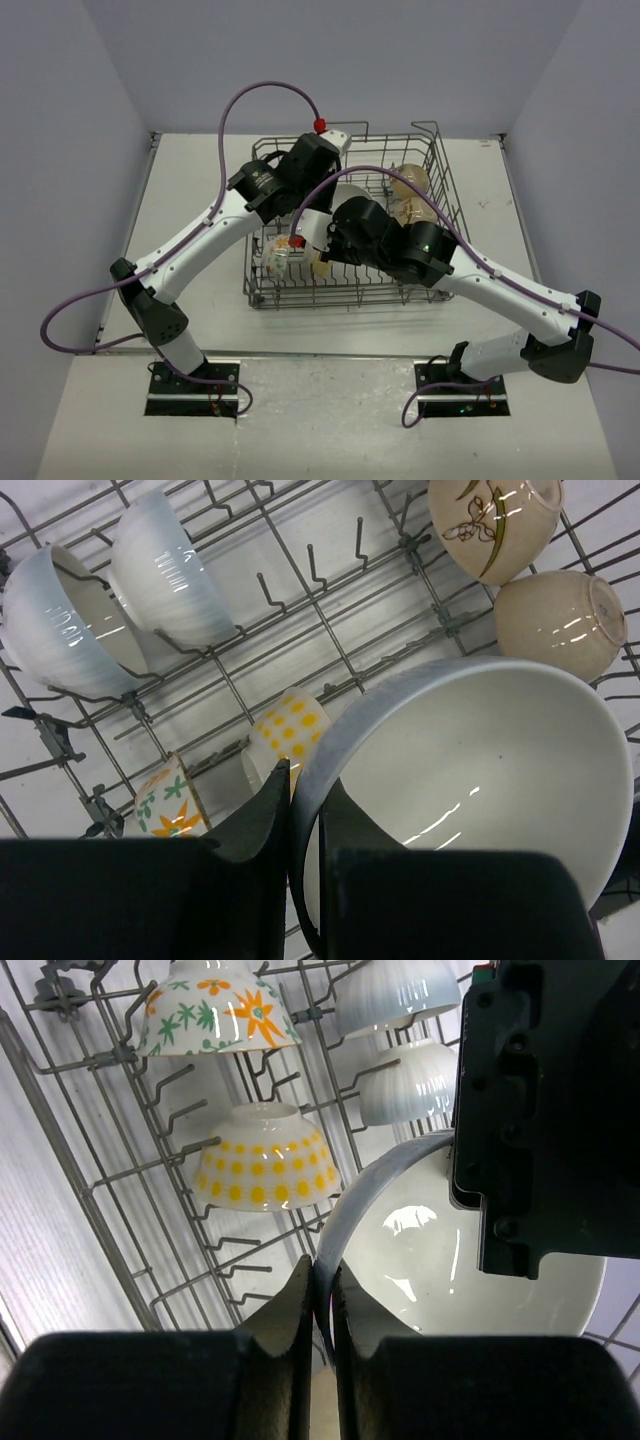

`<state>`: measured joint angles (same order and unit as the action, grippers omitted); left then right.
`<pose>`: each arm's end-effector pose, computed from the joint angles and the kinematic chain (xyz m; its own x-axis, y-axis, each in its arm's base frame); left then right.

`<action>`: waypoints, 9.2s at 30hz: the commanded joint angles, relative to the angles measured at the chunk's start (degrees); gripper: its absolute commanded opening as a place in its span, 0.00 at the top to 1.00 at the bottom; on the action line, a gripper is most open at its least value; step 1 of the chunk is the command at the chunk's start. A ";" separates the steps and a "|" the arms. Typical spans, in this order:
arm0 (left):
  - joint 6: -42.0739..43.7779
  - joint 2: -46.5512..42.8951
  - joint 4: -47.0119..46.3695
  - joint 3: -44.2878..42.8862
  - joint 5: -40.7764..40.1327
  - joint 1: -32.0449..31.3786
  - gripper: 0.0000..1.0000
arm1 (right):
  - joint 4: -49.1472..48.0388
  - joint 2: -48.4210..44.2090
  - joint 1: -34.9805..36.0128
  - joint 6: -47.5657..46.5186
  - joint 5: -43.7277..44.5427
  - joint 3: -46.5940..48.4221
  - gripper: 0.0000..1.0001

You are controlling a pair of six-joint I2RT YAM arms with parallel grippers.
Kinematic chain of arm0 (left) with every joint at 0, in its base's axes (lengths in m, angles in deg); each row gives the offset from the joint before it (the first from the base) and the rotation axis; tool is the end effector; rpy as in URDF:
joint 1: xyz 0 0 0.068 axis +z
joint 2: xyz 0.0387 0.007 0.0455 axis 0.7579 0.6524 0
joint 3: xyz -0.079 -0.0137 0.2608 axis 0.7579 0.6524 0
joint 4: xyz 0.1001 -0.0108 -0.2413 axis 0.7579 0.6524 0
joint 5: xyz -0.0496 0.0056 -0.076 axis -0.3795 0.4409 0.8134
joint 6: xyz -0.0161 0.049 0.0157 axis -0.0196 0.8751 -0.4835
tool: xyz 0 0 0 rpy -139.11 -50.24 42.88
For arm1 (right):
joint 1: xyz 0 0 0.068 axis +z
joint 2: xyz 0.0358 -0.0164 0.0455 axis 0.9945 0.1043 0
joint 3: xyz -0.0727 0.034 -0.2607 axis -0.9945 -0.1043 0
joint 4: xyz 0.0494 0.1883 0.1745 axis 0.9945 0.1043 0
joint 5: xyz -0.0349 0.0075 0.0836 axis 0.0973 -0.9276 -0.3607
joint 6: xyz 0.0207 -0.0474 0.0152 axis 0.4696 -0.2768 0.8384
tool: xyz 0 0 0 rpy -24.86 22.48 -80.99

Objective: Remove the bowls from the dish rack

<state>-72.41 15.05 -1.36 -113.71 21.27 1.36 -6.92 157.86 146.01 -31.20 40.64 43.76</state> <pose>0.2423 -0.2570 0.4090 -0.6684 0.1911 -0.7188 0.3982 0.9082 -0.1289 0.1388 0.2420 0.3984 0.1015 -0.7794 -0.6182 -0.8084 0.2975 -0.5078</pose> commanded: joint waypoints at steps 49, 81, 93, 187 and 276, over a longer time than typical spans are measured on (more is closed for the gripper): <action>-10.63 21.44 -38.06 22.58 12.78 59.79 0.91 | -38.87 21.89 -40.82 56.13 -64.84 2.55 0.02; -3.08 -49.99 -25.67 47.17 -1.63 46.52 0.00 | -35.35 40.28 -42.22 63.69 -52.10 12.40 0.13; -1.14 -56.52 -27.77 55.80 -3.13 44.41 0.00 | -43.27 45.19 -42.13 71.69 -62.90 11.25 0.23; -1.76 -26.68 -14.60 15.06 14.54 37.49 0.00 | -13.24 3.49 -25.55 9.17 -35.97 5.66 1.00; -5.97 18.01 -21.97 12.55 16.47 60.23 0.97 | -25.25 -29.15 -5.31 18.17 -4.46 -19.68 0.01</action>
<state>-78.25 33.45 -20.64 -101.47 36.97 61.02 -29.28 129.91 140.63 -13.39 36.90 24.59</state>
